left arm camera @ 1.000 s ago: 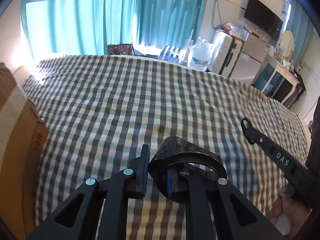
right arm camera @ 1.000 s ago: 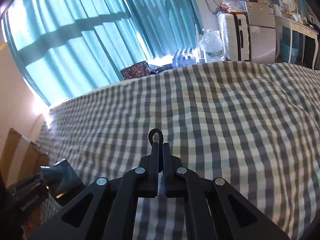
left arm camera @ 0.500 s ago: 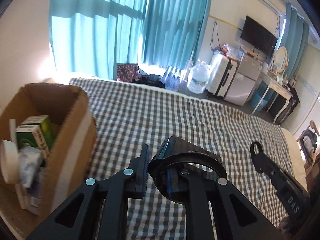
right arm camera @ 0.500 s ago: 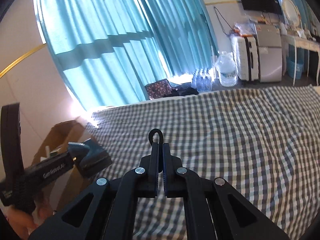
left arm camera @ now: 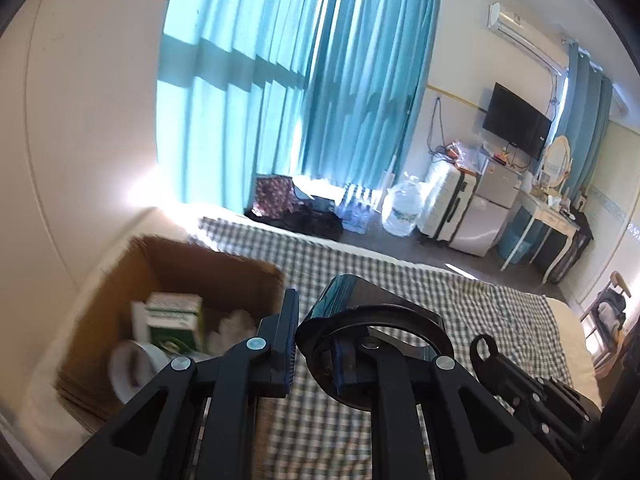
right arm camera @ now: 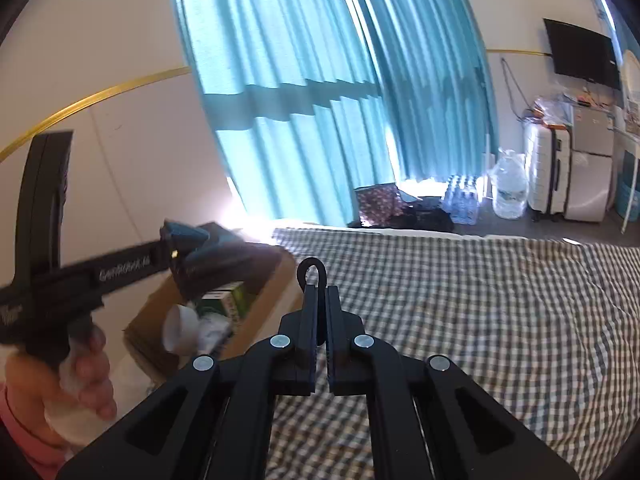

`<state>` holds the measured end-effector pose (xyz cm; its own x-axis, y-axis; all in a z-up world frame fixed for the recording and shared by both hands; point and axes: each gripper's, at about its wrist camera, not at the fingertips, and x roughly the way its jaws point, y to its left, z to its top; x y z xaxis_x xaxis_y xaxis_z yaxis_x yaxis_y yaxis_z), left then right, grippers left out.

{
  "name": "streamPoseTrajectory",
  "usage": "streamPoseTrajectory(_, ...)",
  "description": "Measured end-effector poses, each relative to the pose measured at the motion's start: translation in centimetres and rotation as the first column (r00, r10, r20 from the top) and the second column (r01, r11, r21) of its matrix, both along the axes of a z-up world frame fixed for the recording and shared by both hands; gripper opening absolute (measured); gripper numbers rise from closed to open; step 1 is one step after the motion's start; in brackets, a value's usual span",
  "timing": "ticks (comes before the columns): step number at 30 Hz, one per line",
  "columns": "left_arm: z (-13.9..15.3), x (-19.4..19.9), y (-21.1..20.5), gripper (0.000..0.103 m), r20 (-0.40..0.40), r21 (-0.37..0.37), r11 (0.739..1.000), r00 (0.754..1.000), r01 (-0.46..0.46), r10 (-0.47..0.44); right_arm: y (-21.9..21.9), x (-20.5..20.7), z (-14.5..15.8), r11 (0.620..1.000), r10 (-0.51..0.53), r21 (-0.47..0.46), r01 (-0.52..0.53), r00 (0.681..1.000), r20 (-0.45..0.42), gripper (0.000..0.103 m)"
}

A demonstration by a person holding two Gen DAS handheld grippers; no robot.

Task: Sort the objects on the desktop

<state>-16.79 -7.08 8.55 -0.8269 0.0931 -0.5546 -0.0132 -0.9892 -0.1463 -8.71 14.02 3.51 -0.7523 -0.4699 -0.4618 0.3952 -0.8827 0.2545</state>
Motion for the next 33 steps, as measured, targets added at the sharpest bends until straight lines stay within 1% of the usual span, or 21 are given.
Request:
streamPoseTrajectory(3, 1.3, 0.4, -2.5, 0.014, -0.029, -0.063, 0.998, 0.999, 0.019, -0.021, -2.6, 0.2, 0.7, 0.999, 0.037, -0.006, -0.037, 0.999, -0.003, 0.003)
streamPoseTrajectory(6, 1.2, 0.3, -5.2, 0.014, -0.009, -0.078, 0.996, 0.999, 0.049, -0.05, -5.5, 0.2, 0.9, 0.997, 0.072, 0.018, -0.072, 0.997, -0.002, 0.003)
streamPoseTrajectory(8, 0.4, 0.0, -7.1, 0.014, 0.02, -0.089, 0.995, 0.998, 0.053, -0.051, -7.4, 0.2, 0.6, 0.995, 0.098, 0.023, -0.098, 0.995, 0.008, 0.003)
streamPoseTrajectory(11, -2.0, 0.0, -9.7, 0.014, 0.059, -0.122, 0.991, 0.997, 0.054, -0.047, -10.4, -0.2, -0.4, 0.99, 0.136, 0.032, -0.137, 0.99, 0.034, 0.003)
streamPoseTrajectory(13, -3.8, 0.1, -11.4, 0.014, 0.085, -0.106, 0.992, 0.994, 0.074, -0.065, -12.7, -0.6, -1.4, 0.987, 0.151, 0.048, -0.154, 0.987, 0.056, 0.003)
streamPoseTrajectory(15, -5.5, -0.2, -12.9, 0.014, 0.112, -0.095, 0.993, 0.992, 0.074, -0.064, -14.0, -0.9, -2.3, 0.984, 0.163, 0.056, -0.167, 0.983, 0.081, 0.003)
streamPoseTrajectory(17, -6.8, -0.8, -14.1, 0.014, 0.144, -0.082, 0.994, 0.988, 0.072, -0.06, -15.6, -1.4, -3.0, 0.982, 0.163, 0.077, -0.171, 0.982, 0.099, 0.003)
streamPoseTrajectory(19, -7.7, -1.3, -14.7, 0.015, 0.161, -0.063, 0.994, 0.984, 0.087, -0.076, -16.8, -1.7, -3.4, 0.981, 0.158, 0.093, -0.168, 0.982, 0.105, 0.003)
streamPoseTrajectory(20, -8.0, -1.5, -15.1, 0.016, 0.164, -0.053, 0.994, 0.983, 0.098, -0.088, -17.4, -2.0, -3.5, 0.982, 0.15, 0.1, -0.161, 0.982, 0.112, 0.004)
streamPoseTrajectory(21, -8.1, -1.5, -15.4, 0.023, 0.167, -0.046, 0.993, 0.981, 0.108, -0.099, -17.8, -2.1, -3.7, 0.984, 0.13, 0.109, -0.142, 0.985, 0.114, 0.004)
streamPoseTrajectory(22, -8.2, -1.6, -15.3, 0.05, 0.172, -0.045, 0.992, 0.979, 0.121, -0.112, -18.1, -2.2, -3.8, 0.985, 0.1, 0.126, -0.114, 0.989, 0.112, 0.016)
streamPoseTrajectory(23, -8.4, -1.6, -15.2, 0.067, 0.187, -0.058, 0.99, 0.975, 0.13, -0.117, -18.3, -2.3, -3.8, 0.985, 0.063, 0.151, -0.079, 0.992, 0.107, 0.057)
streamPoseTrajectory(24, -8.5, -1.5, -15.3, 0.096, 0.191, -0.09, 0.989, 0.977, 0.113, -0.094, -18.4, -2.3, -3.9, 0.983, 0.025, 0.179, -0.044, 0.994, 0.103, 0.085)
streamPoseTrajectory(25, -8.4, -1.1, -15.4, 0.103, 0.165, -0.124, 0.989, 0.984, 0.085, -0.064, -18.4, -2.1, -3.9, 0.978, -0.023, 0.211, 0.004, 0.996, 0.088, 0.103)
streamPoseTrajectory(27, -7.9, -0.2, -15.4, 0.103, 0.086, -0.145, 0.987, 0.994, 0.074, -0.061, -17.6, -1.2, -3.5, 0.977, -0.069, 0.202, 0.061, 0.997, 0.03, 0.103)
streamPoseTrajectory(28, -7.7, 0.0, -15.3, 0.103, 0.07, -0.143, 0.986, 0.995, 0.081, -0.071, -17.2, -0.9, -3.3, 0.977, -0.081, 0.201, 0.075, 0.997, 0.018, 0.103)
streamPoseTrajectory(31, -7.4, 0.2, -14.6, 0.103, 0.081, -0.119, 0.987, 0.992, 0.106, -0.097, -16.4, -0.2, -2.5, 0.96, -0.13, 0.249, 0.129, 0.991, -0.01, 0.103)
streamPoseTrajectory(33, -7.4, 0.5, -14.2, 0.103, 0.08, -0.108, 0.989, 0.993, 0.097, -0.089, -15.3, 0.8, -2.2, 0.946, -0.16, 0.278, 0.165, 0.986, -0.041, 0.103)
